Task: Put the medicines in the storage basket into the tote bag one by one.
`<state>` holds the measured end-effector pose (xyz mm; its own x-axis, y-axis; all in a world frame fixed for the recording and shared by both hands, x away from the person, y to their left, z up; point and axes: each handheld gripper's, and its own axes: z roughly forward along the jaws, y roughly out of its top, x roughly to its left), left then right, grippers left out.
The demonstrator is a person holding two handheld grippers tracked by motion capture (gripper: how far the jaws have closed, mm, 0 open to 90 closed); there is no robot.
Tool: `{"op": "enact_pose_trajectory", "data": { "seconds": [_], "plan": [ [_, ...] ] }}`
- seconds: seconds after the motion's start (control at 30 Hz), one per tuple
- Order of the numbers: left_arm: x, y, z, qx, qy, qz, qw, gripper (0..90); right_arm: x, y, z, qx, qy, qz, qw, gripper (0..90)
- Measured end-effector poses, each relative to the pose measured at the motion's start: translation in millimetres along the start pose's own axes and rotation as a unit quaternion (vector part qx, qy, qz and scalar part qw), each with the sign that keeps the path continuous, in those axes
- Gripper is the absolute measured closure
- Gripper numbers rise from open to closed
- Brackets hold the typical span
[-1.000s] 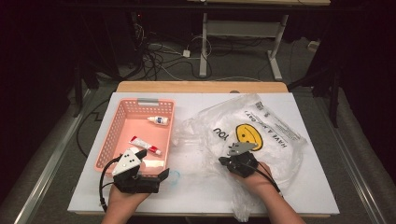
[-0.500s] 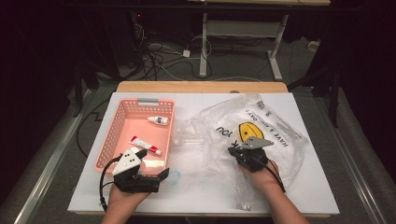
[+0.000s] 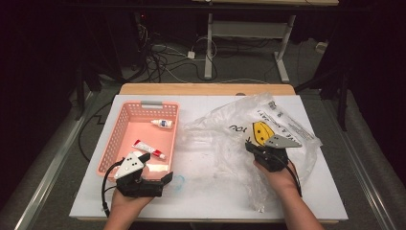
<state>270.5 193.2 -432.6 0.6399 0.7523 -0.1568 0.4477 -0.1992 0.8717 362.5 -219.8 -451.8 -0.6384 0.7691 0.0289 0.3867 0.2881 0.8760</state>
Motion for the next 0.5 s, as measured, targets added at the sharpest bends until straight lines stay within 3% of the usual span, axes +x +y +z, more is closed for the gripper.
{"op": "enact_pose_trajectory", "data": {
  "seconds": [0.17, 0.5],
  "plan": [
    [-0.7, 0.7, -0.9, -0.002, -0.001, 0.001, 1.0, 0.0, -4.5, 5.1, -10.2, -0.033, 0.009, 0.004, 0.9994, 90.0],
    [-0.4, 1.9, -2.8, -0.005, 0.001, 0.002, 1.0, 0.0, -6.6, 16.5, -26.3, -0.073, 0.009, -0.001, 0.9973, 90.0]
  ]
}}
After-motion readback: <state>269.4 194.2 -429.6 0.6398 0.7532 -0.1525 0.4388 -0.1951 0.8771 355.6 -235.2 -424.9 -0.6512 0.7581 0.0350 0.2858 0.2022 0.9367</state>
